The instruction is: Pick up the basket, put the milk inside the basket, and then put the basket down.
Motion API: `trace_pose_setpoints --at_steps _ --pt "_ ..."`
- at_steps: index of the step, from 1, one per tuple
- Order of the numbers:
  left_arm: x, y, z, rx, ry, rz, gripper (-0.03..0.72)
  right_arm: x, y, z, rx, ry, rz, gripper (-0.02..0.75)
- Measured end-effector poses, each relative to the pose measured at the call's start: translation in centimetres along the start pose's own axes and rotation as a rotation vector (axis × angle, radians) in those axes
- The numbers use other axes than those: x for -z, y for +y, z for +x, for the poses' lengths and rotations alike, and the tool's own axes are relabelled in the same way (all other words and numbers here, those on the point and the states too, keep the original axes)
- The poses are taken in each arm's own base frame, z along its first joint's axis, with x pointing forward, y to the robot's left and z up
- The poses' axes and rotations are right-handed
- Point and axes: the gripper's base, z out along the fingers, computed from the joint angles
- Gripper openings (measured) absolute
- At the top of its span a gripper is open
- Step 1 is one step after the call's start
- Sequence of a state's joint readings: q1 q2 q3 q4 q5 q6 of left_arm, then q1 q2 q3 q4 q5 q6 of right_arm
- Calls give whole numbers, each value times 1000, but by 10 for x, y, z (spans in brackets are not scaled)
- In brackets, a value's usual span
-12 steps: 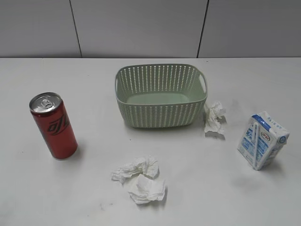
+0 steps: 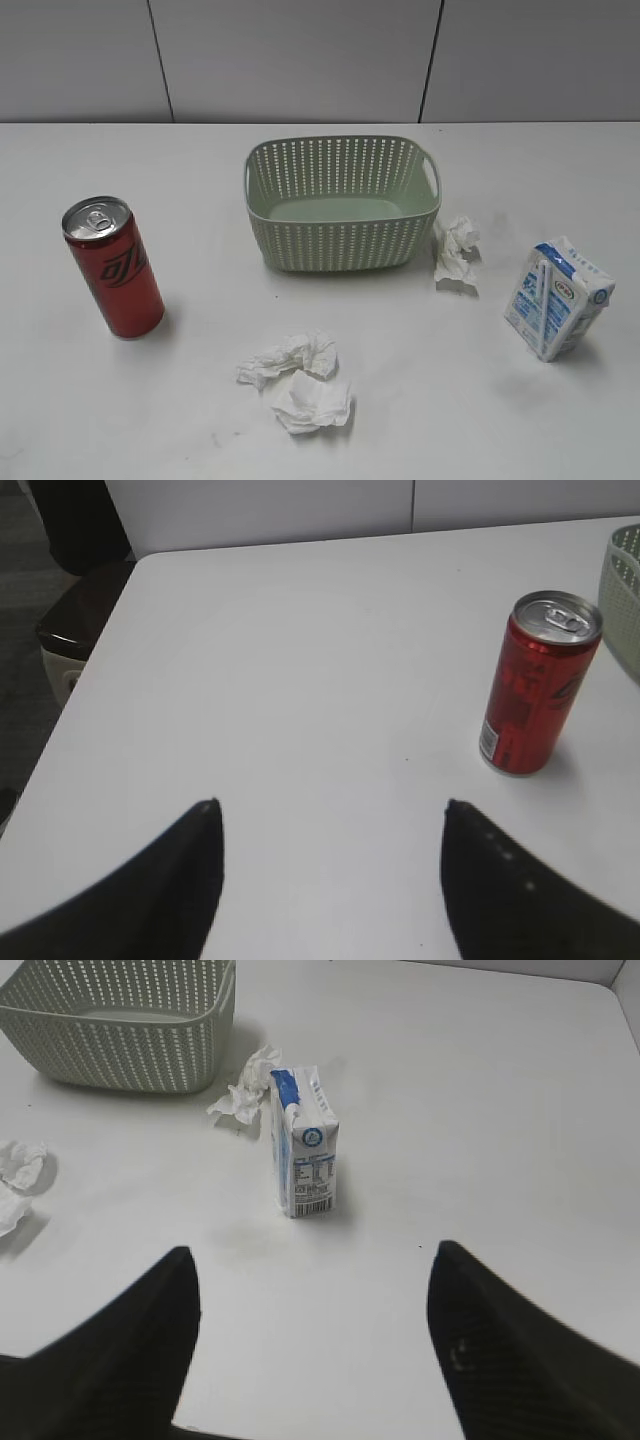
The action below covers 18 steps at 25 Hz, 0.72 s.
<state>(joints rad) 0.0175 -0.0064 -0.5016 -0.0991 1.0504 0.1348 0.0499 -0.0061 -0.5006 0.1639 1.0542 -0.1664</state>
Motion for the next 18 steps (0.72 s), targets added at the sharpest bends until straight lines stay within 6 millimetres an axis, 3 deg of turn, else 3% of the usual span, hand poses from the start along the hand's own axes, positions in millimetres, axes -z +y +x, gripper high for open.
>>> trace_pose_setpoints --at_steps 13,18 --pt "0 0 -1 1 -6 1 494 0 0 0 0 0 0 538" --pt "8 1 -15 -1 -80 -7 492 0 0 0 0 0 0 538"
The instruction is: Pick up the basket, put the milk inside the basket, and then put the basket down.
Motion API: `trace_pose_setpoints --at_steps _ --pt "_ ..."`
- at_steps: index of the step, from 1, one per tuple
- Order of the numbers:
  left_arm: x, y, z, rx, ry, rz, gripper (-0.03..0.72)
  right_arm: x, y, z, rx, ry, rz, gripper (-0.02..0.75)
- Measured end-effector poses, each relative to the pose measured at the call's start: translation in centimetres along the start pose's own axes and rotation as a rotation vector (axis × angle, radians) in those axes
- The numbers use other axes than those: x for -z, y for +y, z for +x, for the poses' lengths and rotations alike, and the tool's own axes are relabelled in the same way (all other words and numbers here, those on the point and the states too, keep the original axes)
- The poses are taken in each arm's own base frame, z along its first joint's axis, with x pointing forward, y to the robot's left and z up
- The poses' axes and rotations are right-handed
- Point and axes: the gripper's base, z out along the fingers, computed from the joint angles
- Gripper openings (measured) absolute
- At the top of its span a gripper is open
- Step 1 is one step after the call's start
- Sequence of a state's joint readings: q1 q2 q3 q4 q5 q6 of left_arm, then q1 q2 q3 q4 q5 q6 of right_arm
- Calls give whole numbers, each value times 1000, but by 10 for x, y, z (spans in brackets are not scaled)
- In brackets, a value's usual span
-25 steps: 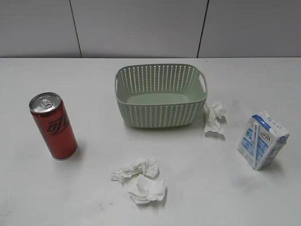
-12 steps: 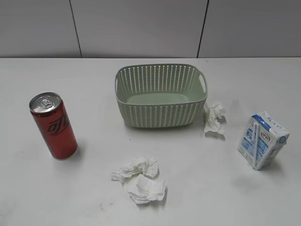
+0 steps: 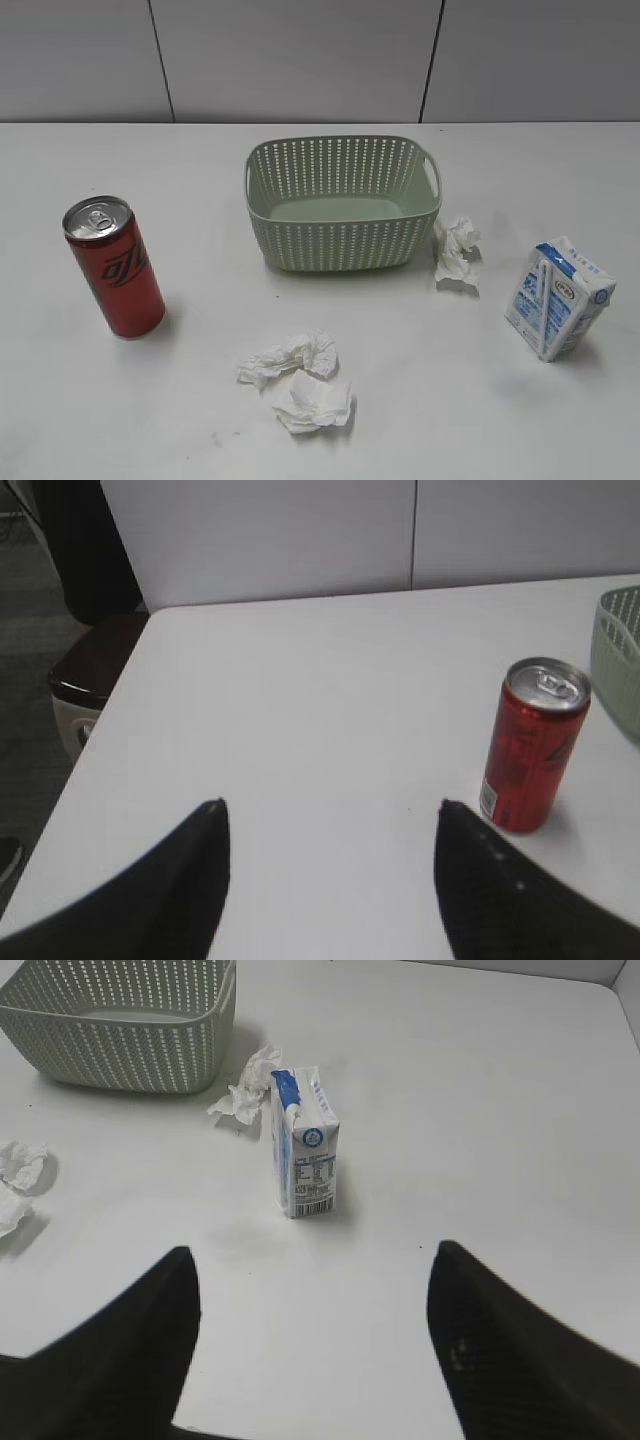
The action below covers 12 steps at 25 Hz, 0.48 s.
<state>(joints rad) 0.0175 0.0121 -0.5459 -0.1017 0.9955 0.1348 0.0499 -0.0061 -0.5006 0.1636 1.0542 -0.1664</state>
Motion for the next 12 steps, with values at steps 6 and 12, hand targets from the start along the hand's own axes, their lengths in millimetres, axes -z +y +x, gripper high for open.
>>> trace_pose_setpoints --at_steps 6,12 --pt "-13 4 -30 7 0 -5 492 0 0 0 0 0 0 539" --pt "-45 8 -56 24 47 13 490 0 0 0 0 0 0 539"
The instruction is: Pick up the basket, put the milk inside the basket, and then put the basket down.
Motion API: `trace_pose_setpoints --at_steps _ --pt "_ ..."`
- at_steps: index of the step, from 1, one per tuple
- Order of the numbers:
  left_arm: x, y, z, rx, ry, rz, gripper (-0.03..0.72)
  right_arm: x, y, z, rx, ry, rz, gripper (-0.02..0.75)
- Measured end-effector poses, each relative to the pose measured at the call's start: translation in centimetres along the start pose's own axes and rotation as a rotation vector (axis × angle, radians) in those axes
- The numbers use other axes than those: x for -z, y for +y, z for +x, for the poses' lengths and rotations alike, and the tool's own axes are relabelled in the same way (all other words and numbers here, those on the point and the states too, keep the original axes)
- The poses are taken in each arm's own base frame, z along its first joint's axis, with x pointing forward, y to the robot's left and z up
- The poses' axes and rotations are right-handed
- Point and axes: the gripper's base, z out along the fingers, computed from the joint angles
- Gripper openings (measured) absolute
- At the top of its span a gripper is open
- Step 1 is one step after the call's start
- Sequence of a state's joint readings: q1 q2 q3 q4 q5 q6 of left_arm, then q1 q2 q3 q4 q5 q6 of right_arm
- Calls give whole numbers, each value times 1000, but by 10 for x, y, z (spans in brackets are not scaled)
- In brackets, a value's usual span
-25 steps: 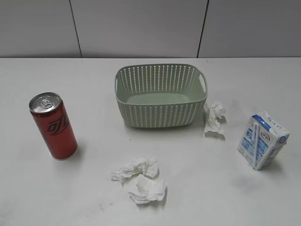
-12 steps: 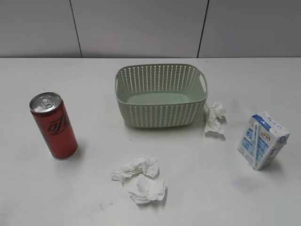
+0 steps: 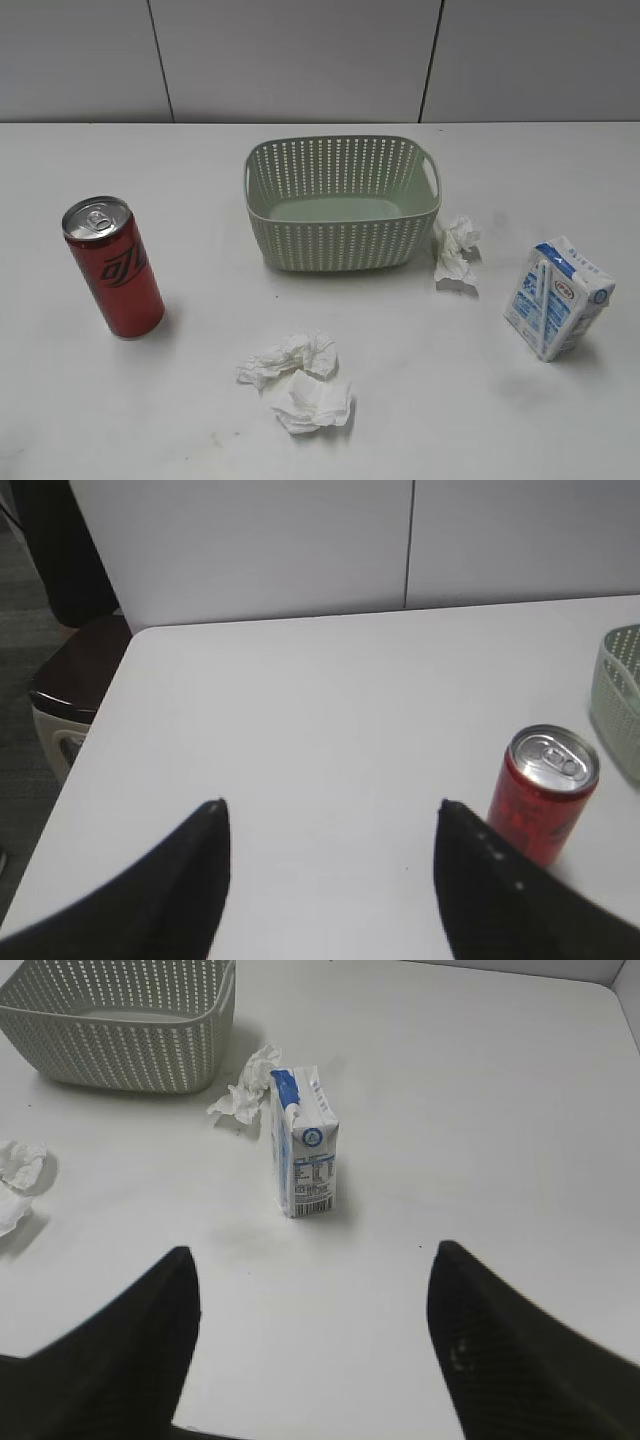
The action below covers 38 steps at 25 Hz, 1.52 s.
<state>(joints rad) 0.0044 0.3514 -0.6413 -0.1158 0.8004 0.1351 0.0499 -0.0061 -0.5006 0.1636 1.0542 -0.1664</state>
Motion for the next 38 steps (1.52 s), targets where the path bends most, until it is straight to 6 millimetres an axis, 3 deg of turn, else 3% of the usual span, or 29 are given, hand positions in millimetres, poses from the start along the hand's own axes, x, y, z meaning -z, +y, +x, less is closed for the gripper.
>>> trace_pose_setpoints --at_steps 9,18,24,28,31,38 --pt "-53 -7 -48 -31 136 109 490 0 0 0 0 0 0 538" --pt "-136 -15 -109 33 308 173 490 0 0 0 0 0 0 539" --pt "-196 -28 -140 58 420 241 490 0 0 0 0 0 0 539" --pt "-233 -54 -150 11 499 309 490 0 0 0 0 0 0 539" --pt "-260 -85 -146 -29 566 351 489 0 0 0 0 0 0 538" --pt "-314 -156 -112 -64 710 385 488 0 0 0 0 0 0 538"
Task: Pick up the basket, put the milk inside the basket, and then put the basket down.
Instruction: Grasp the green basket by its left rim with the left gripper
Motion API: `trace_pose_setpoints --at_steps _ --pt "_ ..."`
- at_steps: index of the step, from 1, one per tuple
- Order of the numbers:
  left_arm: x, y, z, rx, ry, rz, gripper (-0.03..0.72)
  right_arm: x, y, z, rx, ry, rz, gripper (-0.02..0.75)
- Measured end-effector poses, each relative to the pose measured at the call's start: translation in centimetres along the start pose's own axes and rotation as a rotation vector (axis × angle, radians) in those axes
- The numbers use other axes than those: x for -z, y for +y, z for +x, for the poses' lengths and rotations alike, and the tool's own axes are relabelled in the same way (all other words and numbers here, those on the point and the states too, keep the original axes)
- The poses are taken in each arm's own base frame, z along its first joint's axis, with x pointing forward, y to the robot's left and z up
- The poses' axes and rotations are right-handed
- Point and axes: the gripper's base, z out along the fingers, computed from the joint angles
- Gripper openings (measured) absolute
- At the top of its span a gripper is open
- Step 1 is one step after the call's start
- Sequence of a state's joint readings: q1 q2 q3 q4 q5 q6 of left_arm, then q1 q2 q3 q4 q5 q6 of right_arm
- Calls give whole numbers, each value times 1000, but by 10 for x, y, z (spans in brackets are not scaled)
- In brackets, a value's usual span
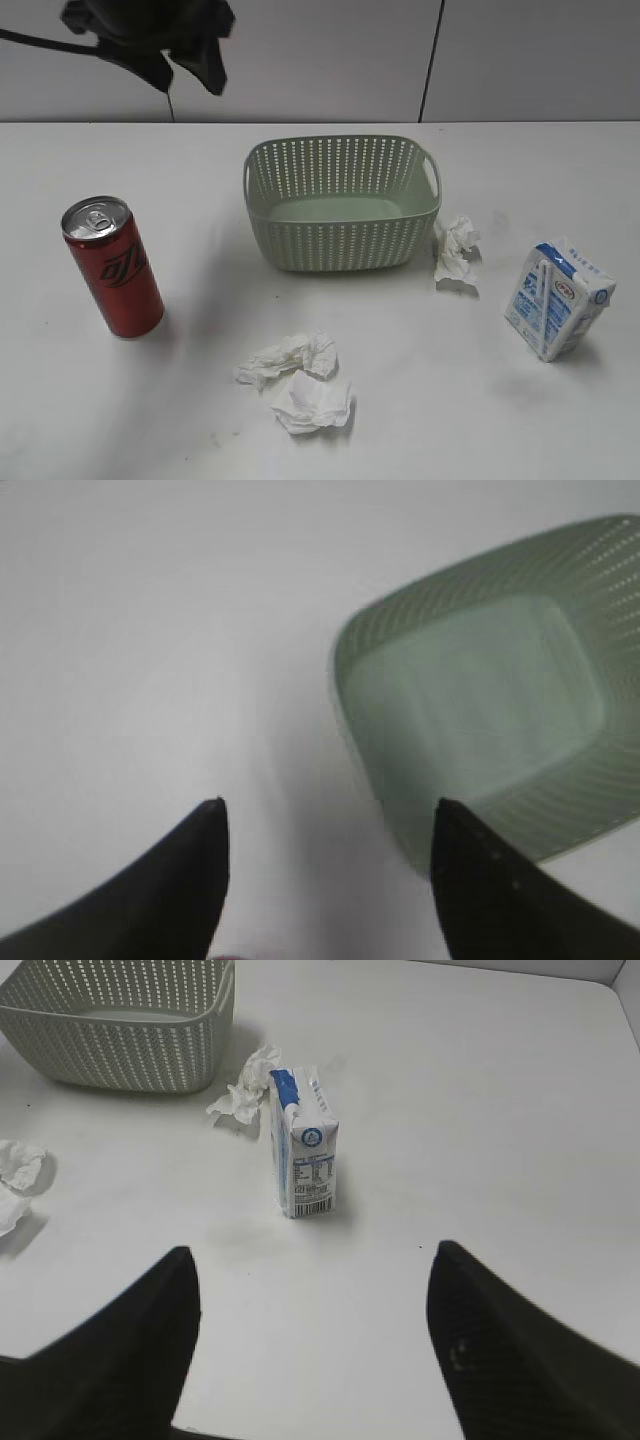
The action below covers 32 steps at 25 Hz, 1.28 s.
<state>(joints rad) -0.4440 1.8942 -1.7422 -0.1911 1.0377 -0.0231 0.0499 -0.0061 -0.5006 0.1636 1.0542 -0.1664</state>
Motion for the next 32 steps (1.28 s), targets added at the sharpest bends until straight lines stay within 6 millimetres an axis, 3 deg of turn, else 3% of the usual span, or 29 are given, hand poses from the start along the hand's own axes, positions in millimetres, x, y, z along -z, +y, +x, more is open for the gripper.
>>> trace_pose_setpoints --at_steps 4,9,16,21,26,32 --pt "-48 -16 3 -29 100 -30 488 0 0 0 0 0 0 539" --pt "-99 -11 15 -4 213 -59 482 0 0 0 0 0 0 539" --pt "-137 -6 16 18 191 -53 475 0 0 0 0 0 0 538" --pt "-153 -4 18 41 183 -55 452 0 0 0 0 0 0 538" --pt "-162 -3 19 117 167 -58 312 0 0 0 0 0 0 538" --pt "-163 -4 17 155 152 -42 38 0 0 0 0 0 0 539"
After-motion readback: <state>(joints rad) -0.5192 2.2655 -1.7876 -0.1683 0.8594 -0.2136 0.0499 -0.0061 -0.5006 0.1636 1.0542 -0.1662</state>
